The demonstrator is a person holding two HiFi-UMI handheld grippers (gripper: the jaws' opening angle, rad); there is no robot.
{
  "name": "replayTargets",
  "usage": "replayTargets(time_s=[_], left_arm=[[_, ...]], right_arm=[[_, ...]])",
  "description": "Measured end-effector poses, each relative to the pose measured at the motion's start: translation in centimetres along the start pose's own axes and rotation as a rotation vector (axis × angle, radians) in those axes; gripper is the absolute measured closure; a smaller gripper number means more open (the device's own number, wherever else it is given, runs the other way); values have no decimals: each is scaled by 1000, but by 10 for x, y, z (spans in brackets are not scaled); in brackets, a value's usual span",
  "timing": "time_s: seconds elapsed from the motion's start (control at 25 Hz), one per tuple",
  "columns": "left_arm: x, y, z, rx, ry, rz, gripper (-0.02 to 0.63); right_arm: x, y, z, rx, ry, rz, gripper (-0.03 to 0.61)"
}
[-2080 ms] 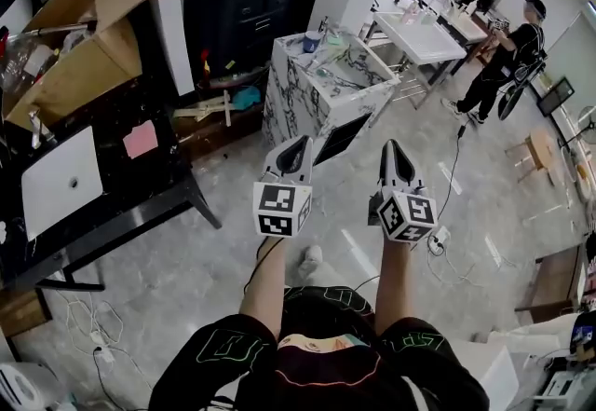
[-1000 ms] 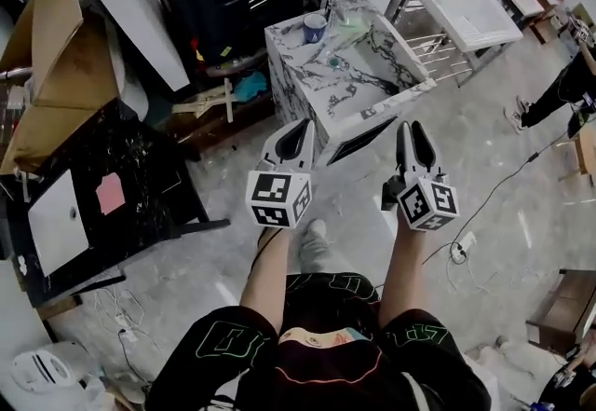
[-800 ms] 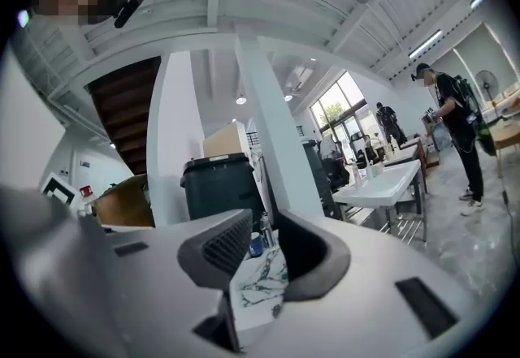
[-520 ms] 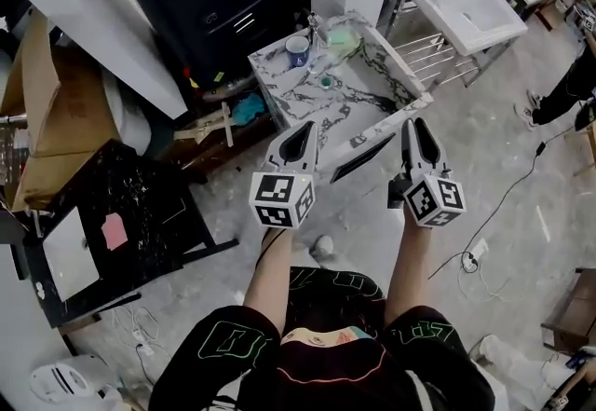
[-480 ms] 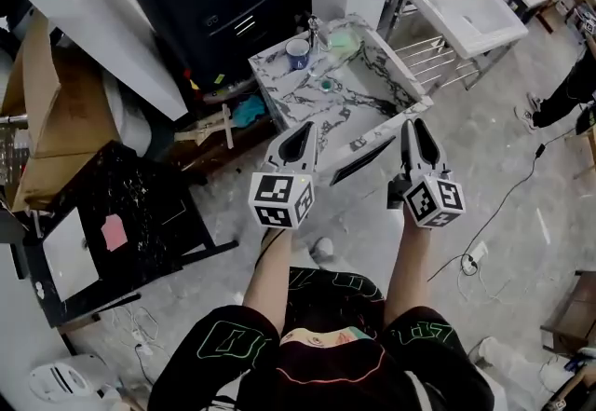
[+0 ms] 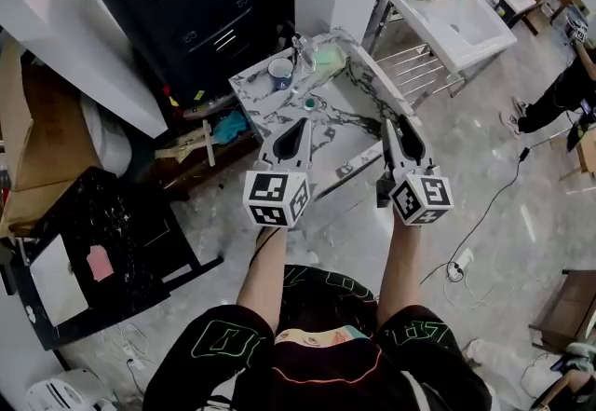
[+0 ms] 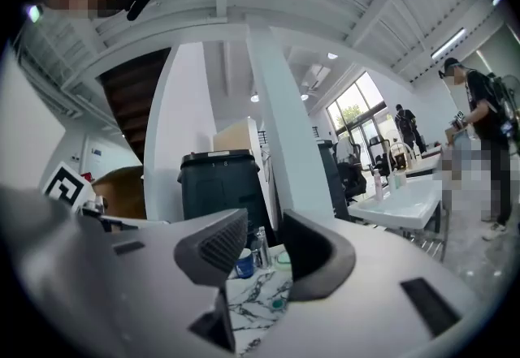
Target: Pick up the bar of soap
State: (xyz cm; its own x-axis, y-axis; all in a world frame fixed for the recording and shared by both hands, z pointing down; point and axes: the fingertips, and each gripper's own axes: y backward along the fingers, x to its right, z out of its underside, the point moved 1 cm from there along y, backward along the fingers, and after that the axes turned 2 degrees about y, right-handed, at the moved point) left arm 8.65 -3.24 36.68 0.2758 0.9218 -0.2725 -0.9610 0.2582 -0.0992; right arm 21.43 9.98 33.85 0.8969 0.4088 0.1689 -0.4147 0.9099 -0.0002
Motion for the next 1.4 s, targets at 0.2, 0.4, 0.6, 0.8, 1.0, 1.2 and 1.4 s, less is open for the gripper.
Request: replayTargets(time_s=[0.2,0.4,0.6,0.8,1.0,1.2,1.4], left_arm=[[-21,-41,16,-59,34,19,611],[-50,-76,15,-87,40,24,611],[-73,-102,13,-96,62,22,611],[-86,-121,15,-100,88,9,611],[-89,-132,16,-87,103,-37,611],[-89,-139,26,-64,143,-146,611],[-76,-144,35,-51,151,-238,611]], right_arm=[[22,-59,8,-36,-7,6,416],[25,-127,25,-123,44,-64,396],[20,-176,50,-240,122,-175,382],[20,-210,66,-332,236,-257,376],[26,-230,89,-455,356,-397,360],[30,-242,109,-572,465,-586,330],[44,-256,124,-655,569,-743,325]])
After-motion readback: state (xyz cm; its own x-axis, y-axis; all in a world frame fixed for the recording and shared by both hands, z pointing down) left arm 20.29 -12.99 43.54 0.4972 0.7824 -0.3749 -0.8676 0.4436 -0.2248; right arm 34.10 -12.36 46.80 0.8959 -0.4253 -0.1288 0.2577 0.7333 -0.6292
